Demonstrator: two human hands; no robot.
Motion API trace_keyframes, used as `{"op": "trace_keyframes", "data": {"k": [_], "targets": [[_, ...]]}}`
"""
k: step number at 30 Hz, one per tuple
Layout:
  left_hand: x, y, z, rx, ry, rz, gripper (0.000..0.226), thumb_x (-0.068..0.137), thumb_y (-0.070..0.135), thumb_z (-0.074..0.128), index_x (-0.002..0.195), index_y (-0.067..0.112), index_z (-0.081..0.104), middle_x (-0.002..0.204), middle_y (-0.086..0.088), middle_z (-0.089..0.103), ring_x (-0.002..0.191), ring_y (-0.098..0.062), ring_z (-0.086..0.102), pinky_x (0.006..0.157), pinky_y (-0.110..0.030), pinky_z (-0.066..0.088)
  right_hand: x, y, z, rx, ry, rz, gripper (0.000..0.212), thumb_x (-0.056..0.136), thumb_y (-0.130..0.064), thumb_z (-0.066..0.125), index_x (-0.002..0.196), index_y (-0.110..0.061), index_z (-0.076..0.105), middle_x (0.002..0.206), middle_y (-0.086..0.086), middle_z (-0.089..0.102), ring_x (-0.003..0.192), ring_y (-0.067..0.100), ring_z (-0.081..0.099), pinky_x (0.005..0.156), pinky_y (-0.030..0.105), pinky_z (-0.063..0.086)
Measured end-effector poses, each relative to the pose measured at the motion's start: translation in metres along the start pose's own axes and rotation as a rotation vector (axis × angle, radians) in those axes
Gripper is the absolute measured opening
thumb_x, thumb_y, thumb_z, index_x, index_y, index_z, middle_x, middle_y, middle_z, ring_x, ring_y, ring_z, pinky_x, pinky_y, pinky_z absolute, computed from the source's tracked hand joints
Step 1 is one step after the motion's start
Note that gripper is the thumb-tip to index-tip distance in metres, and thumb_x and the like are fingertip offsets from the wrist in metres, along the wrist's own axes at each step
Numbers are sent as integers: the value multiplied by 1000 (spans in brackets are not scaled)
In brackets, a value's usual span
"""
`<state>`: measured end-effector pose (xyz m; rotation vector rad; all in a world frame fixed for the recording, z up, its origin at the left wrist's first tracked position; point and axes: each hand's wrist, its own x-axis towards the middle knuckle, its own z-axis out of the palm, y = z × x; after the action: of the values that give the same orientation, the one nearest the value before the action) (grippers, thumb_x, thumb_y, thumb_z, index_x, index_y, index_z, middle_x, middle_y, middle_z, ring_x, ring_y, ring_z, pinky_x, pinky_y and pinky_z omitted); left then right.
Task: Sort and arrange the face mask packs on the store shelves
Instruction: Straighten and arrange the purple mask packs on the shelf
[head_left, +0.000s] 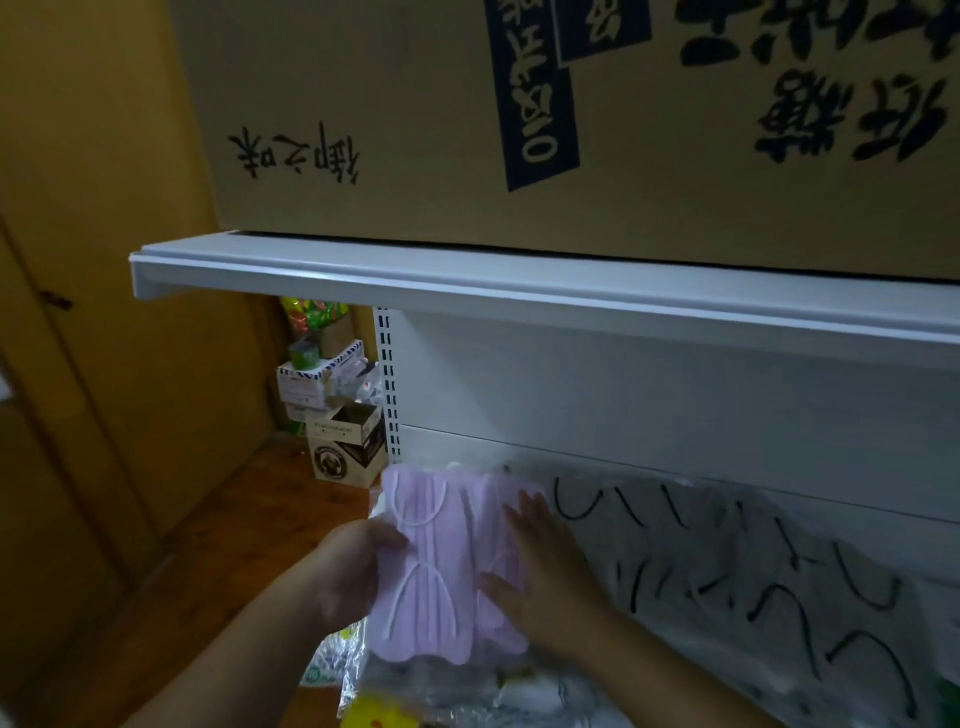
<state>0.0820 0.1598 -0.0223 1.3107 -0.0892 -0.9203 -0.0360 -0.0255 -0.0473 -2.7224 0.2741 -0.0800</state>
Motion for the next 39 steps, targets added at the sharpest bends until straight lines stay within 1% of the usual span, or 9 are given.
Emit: {"op": "trace_keyframes", "data": {"k": [4,11,17,20,23,26,29,33,39], "targets": [[-3,-2,-15,-31,16,0,33,83,3,44,112,11,56,85,-18,74,76,-35,72,64,-41,55,0,5,10,-78,-189,87,101,83,-76,36,152,-19,-10,159,1,-20,146,19,-18,117,45,-3],[-6,-6,-28,-56,77,-17,36,82,8,48,117,10,56,91,-21,73,84,-40,71,68,-46,56,5,8,13,-47,-98,44,79,92,-62,37,153,-21,9,162,-3,1,148,14,3,119,36,7],[-7,-4,-27,-94,79,-26,27,92,27,47,113,12,56,89,-22,73,80,-39,72,64,-46,57,2,-5,-12,292,132,82,41,97,-49,40,135,-33,46,129,-7,58,108,8,58,93,27,48],[-7,-2,-24,-141,49,-23,37,94,39,45,112,9,58,88,-22,73,79,-38,72,63,-45,57,-1,-37,-15,397,181,-73,43,96,-51,42,138,-40,39,127,-24,49,109,-4,49,85,10,42],[-8,-4,-19,-209,-64,-8,58,91,51,43,114,4,69,103,-23,70,91,-37,70,72,-43,57,3,-70,2,237,15,-294,61,94,-55,40,148,-34,20,155,-15,22,141,3,18,113,24,20],[-13,-5,-19,-223,-77,-29,65,87,61,45,115,7,70,121,-26,63,111,-40,62,86,-47,53,6,-81,16,36,-120,-338,83,91,-61,41,153,-25,-2,159,-13,-15,139,1,-24,115,29,-10],[-17,-8,-24,-176,-41,-28,51,87,42,54,118,3,67,119,-28,63,109,-42,63,89,-47,53,7,-84,22,24,-126,-356,91,88,-64,44,153,-23,-5,157,-12,-21,133,1,-32,114,29,-13],[-20,-8,-32,-130,11,0,37,80,9,56,115,-1,64,100,-28,69,84,-41,70,63,-41,58,7,-80,23,65,-101,-325,93,83,-72,40,153,-28,-3,148,-19,-31,133,2,-36,113,29,-14],[-25,-5,-53,-82,87,-1,43,76,6,60,118,11,54,97,-25,71,87,-43,70,67,-48,57,6,-21,7,-139,-159,-52,95,85,-71,39,151,-27,-12,150,-5,-35,137,16,-36,116,45,-14]]}}
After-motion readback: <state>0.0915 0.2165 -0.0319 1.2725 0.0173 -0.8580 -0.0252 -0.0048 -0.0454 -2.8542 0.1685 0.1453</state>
